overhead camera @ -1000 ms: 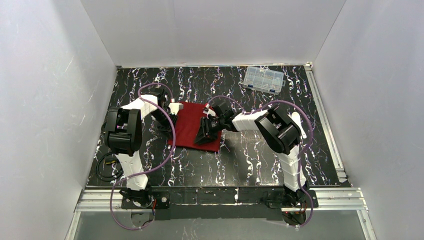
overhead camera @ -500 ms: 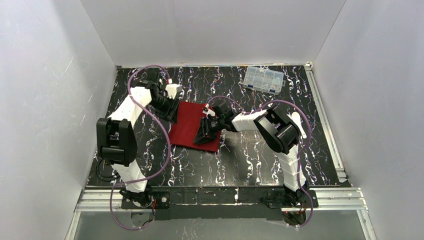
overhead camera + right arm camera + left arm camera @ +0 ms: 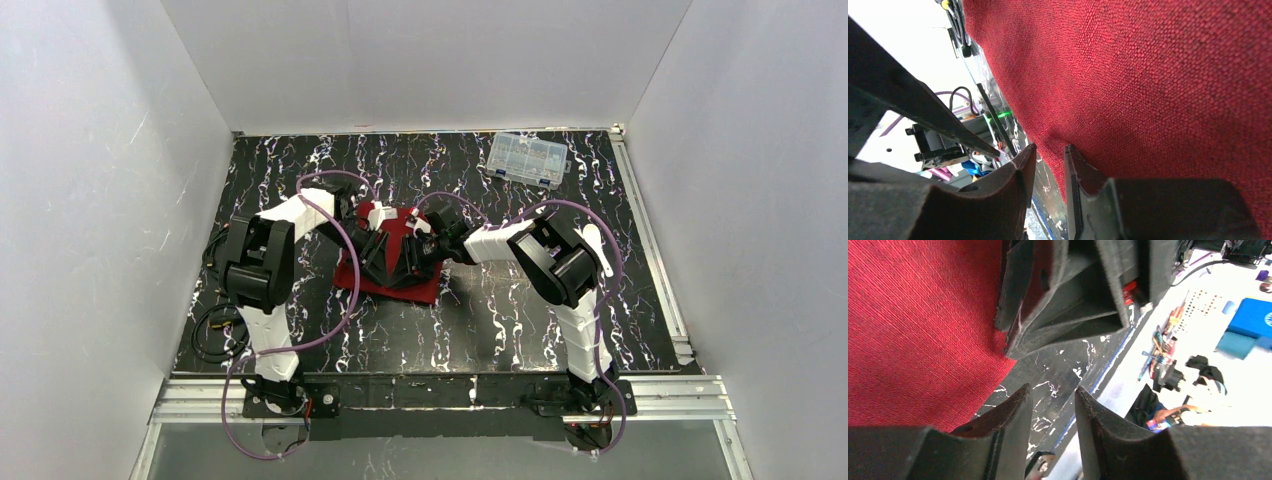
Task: Fold the napkin into a case and place the utensils inside
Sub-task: Smooth out the square-folded napkin at the center of the board.
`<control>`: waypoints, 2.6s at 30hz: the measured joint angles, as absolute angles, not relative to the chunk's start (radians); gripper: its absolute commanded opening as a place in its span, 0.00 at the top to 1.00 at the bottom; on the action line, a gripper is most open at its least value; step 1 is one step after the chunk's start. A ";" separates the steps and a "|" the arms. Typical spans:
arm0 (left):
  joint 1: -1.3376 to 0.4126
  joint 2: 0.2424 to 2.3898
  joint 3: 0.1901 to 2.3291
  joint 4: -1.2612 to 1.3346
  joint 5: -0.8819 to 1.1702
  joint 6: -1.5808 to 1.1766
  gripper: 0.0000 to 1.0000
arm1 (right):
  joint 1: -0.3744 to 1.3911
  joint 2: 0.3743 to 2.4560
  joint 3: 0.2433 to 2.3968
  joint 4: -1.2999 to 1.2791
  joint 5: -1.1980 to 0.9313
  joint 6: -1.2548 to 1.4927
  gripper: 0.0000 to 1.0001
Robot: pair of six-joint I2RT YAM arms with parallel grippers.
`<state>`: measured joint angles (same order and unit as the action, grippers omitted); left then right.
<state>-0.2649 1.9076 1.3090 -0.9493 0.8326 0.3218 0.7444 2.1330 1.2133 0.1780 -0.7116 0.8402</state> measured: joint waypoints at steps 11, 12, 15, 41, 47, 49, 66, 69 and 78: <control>-0.261 1.943 1.265 -0.872 0.726 0.229 0.75 | 0.741 2.133 1.182 0.236 -0.714 0.874 0.66; -0.261 1.943 1.265 -0.868 0.700 0.224 0.74 | 0.741 2.133 1.180 0.240 -0.714 0.879 0.67; -0.261 1.947 1.265 -0.862 0.641 0.218 0.74 | 0.741 2.133 1.176 0.246 -0.713 0.888 0.67; -0.172 1.947 1.277 -0.918 0.395 0.408 0.76 | 0.739 2.131 1.139 0.318 -0.707 0.896 0.70; -0.104 1.949 1.292 -0.938 0.376 0.451 0.76 | 0.739 2.130 1.128 0.340 -0.708 0.900 0.70; -0.078 1.951 1.306 -0.954 0.383 0.467 0.77 | 0.739 2.131 1.124 0.347 -0.707 0.902 0.70; -0.004 1.934 1.503 -1.095 0.471 0.586 0.69 | 0.740 2.111 1.116 0.385 -0.716 0.918 0.50; -0.004 1.931 1.505 -1.108 0.506 0.546 0.69 | 0.725 2.110 1.169 0.304 -0.712 0.894 0.49; -0.004 1.932 1.514 -1.037 0.523 0.414 0.60 | 0.555 2.048 1.366 0.042 -0.675 0.744 0.51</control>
<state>-0.0036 1.9320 1.5139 -1.0367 0.5232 0.4141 0.5549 2.0480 1.3663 0.0422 -0.6746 0.7444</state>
